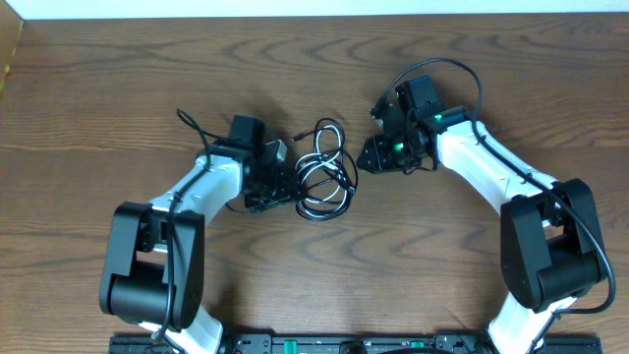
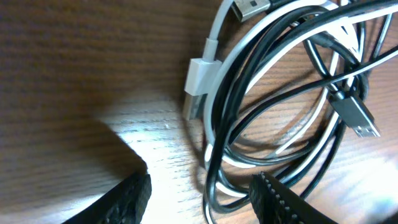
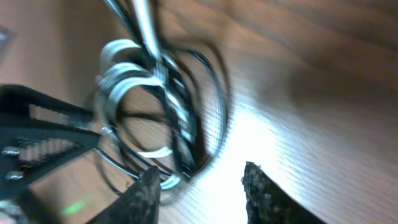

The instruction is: Untangle cables

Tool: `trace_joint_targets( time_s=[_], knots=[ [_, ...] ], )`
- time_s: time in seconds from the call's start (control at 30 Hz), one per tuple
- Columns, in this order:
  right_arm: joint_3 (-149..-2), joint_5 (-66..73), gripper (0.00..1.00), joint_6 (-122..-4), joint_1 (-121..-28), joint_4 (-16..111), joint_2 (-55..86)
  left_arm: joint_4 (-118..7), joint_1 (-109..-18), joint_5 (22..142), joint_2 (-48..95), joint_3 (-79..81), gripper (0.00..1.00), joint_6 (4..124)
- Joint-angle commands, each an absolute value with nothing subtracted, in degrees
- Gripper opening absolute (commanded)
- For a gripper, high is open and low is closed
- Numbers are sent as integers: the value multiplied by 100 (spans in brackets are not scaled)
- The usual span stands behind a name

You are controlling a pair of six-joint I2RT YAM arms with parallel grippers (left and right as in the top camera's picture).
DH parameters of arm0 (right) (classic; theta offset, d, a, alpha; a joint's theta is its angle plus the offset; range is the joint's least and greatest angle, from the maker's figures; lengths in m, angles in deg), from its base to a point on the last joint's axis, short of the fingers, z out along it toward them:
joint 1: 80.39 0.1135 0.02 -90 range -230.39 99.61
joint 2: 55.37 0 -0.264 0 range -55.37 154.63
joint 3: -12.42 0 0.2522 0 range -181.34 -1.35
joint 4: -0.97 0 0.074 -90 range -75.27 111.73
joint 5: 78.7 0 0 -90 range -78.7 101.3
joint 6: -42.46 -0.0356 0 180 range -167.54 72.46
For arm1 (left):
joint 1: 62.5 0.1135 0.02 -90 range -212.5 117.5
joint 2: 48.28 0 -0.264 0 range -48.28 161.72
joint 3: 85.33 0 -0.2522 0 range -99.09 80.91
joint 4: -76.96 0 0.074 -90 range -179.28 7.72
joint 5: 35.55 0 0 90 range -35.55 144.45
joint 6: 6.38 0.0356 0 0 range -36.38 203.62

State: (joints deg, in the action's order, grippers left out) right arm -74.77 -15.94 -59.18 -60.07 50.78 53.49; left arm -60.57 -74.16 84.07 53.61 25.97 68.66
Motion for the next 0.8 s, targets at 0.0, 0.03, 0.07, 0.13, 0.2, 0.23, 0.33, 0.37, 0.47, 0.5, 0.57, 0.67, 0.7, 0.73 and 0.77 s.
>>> trace_joint_targets(
  time_s=[0.0, 0.03, 0.07, 0.13, 0.2, 0.23, 0.33, 0.37, 0.47, 0.5, 0.57, 0.67, 0.7, 0.73, 0.77],
  knots=[
    [-7473, -1109, 44, -5555, -6014, 5210, 5327, -6009, -7656, 7767, 5451, 2654, 57, 6315],
    [-7473, -1107, 44, -5553, -6007, 5216, 5327, -6040, -7715, 7771, 5451, 2654, 57, 6308],
    [-7473, -1109, 45, -5553, -6005, 5216, 5327, -6055, -7755, 7767, 5451, 2654, 57, 6287],
    [-7471, -1107, 47, -5553, -6005, 5210, 5327, -6105, -7827, 7767, 5451, 2654, 57, 6179],
    [-7473, -1107, 50, -5553, -6005, 5190, 5327, -6151, -7875, 7721, 5451, 2654, 56, 6055],
    [-7471, -1107, 50, -5553, -6005, 5175, 5327, -6151, -7892, 7669, 5451, 2654, 56, 5978],
    [-7473, -1111, 50, -5557, -6005, 5140, 5327, -6105, -7967, 7262, 5451, 2672, 57, 5572],
    [-7471, -1115, 50, -5560, -6005, 5142, 5327, -6107, -7999, 7148, 5451, 2691, 56, 5445],
    [-7473, -1118, 50, -5560, -6005, 5166, 5327, -6116, -8093, 6886, 5451, 2757, 53, 5150],
    [-7471, -1137, 50, -5560, -6005, 5172, 5327, -6129, -8120, 6869, 5451, 2761, 46, 5137],
    [-7471, -1166, 50, -5562, -6005, 5186, 5327, -6156, -8146, 6871, 5451, 2761, 31, 5137],
    [-7473, -1288, 50, -5562, -6003, 5181, 5327, -6204, -8144, 6873, 5451, 2759, 8, 5137],
    [-7473, -1336, 50, -5562, -6003, 5177, 5327, -6241, -8135, 6877, 5446, 2755, 8, 5137],
    [-7473, -1373, 50, -5562, -6003, 5170, 5327, -6245, -8120, 6897, 5424, 2744, 8, 5137],
    [-7473, -1402, 50, -5562, -6003, 5155, 5327, -6241, -8098, 6897, 5400, 2726, 7, 5141]
  ],
)
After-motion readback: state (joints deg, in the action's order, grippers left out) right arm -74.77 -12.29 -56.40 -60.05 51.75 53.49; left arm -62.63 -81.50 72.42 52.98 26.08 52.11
